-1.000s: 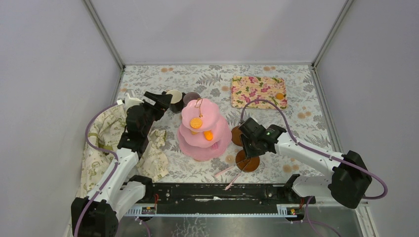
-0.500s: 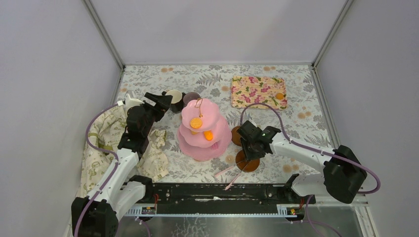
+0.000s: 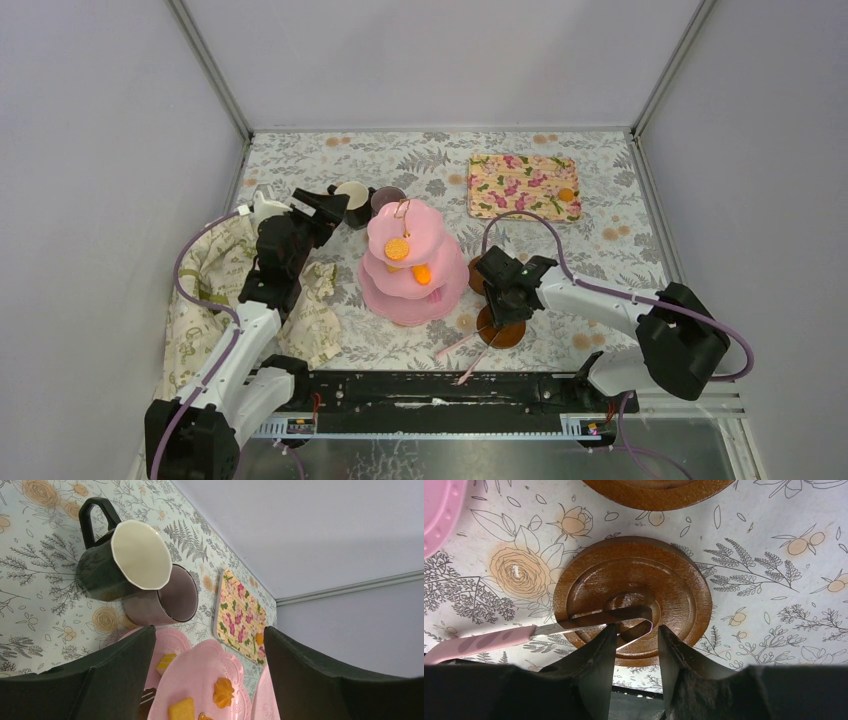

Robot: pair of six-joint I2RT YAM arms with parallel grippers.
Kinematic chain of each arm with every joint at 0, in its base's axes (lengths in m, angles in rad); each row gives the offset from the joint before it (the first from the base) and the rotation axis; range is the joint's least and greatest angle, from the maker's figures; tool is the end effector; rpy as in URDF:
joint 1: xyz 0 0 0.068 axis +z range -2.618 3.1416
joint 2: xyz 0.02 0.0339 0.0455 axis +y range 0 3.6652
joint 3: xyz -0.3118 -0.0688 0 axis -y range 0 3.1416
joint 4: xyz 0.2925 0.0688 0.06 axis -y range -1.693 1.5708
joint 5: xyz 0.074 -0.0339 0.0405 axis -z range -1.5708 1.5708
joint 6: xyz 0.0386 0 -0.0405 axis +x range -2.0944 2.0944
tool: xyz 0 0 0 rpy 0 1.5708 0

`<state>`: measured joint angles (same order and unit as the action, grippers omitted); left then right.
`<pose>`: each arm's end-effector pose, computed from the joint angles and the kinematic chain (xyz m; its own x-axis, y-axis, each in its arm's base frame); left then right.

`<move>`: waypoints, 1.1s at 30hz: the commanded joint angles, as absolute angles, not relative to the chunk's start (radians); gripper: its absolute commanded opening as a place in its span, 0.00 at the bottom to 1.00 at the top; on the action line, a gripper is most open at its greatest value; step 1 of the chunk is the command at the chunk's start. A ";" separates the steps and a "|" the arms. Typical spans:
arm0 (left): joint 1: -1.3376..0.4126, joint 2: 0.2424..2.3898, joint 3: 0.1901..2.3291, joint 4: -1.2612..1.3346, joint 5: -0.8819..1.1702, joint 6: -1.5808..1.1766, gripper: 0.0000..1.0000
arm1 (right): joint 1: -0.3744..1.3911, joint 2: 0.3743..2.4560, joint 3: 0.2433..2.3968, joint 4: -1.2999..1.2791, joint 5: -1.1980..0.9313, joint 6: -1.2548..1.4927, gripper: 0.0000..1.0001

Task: Serve the afternoon tea
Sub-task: Pick up the clamp from the coaster.

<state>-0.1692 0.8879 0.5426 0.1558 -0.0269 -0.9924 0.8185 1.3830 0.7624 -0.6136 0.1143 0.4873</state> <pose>0.2263 -0.0376 0.2916 -0.2207 -0.8115 -0.5411 -0.0777 0.5677 -0.8196 0.1889 0.1954 0.1925 -0.8975 -0.2782 -0.3422 -0.3162 0.9468 0.0595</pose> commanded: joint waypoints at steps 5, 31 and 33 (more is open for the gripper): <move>-0.164 0.880 0.534 0.180 -0.039 -0.985 0.86 | 0.797 1.393 0.739 -0.566 0.118 0.493 0.37; -0.163 0.884 0.538 0.183 -0.036 -0.986 0.86 | 0.755 1.259 0.877 -0.627 0.176 0.534 0.00; -0.165 0.885 0.540 0.179 -0.036 -0.985 0.86 | 0.726 1.255 0.902 -0.631 0.190 0.529 0.00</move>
